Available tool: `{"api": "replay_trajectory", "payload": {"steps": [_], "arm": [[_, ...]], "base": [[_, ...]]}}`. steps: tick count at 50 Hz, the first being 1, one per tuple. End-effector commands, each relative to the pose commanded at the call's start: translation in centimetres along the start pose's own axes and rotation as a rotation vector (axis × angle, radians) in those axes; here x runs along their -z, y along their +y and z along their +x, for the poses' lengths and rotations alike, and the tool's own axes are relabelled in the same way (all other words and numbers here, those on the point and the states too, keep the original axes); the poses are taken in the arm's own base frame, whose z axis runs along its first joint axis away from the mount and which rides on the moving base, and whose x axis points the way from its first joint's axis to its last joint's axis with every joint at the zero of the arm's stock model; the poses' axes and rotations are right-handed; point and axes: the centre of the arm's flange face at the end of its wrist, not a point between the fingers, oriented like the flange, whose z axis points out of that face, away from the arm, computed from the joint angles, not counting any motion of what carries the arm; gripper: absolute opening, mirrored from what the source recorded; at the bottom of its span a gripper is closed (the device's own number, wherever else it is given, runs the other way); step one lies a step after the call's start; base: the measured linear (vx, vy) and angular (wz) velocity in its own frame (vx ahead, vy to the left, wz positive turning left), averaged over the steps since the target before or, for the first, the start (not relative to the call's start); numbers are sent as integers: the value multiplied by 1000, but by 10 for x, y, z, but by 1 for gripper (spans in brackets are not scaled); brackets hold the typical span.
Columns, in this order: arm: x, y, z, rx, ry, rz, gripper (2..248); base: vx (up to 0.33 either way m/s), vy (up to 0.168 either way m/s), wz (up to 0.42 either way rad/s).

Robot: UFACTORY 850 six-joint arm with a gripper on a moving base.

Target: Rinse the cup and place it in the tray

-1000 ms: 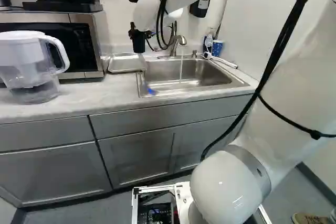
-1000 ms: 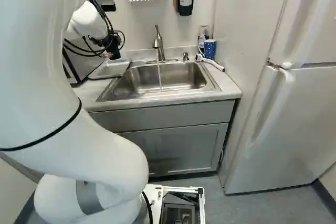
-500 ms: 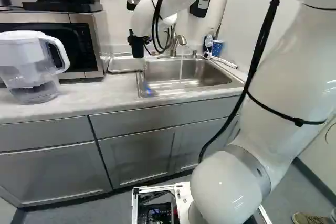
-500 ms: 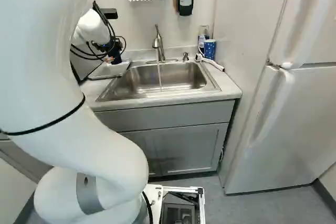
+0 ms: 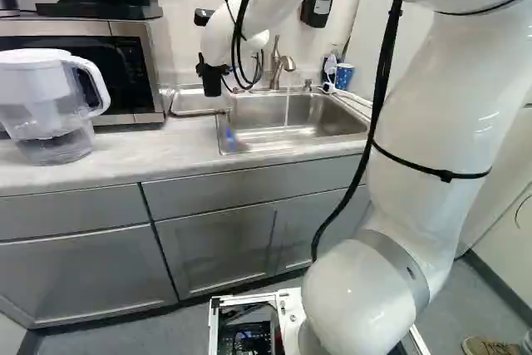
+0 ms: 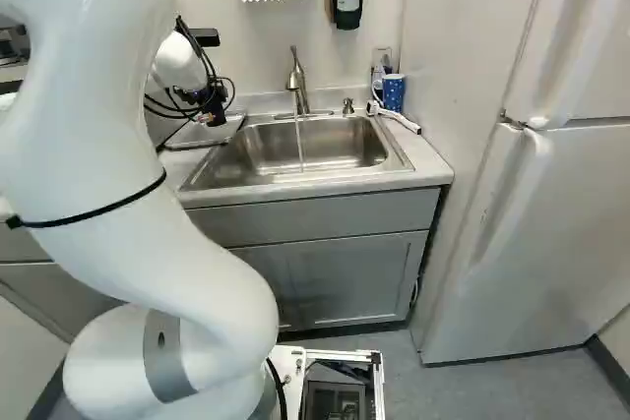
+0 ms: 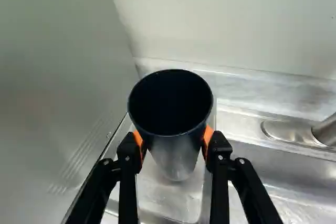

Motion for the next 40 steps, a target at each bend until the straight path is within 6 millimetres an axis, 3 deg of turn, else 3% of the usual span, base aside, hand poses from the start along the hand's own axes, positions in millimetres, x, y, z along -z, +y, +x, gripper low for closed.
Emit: {"api": "replay_trajectory", "payload": {"steps": [21, 40], "arm": [[-17, -2, -14, 0, 12, 18, 123], [-17, -2, -14, 0, 12, 18, 123]], "base": [[0, 0, 0], [0, 0, 0]]}}
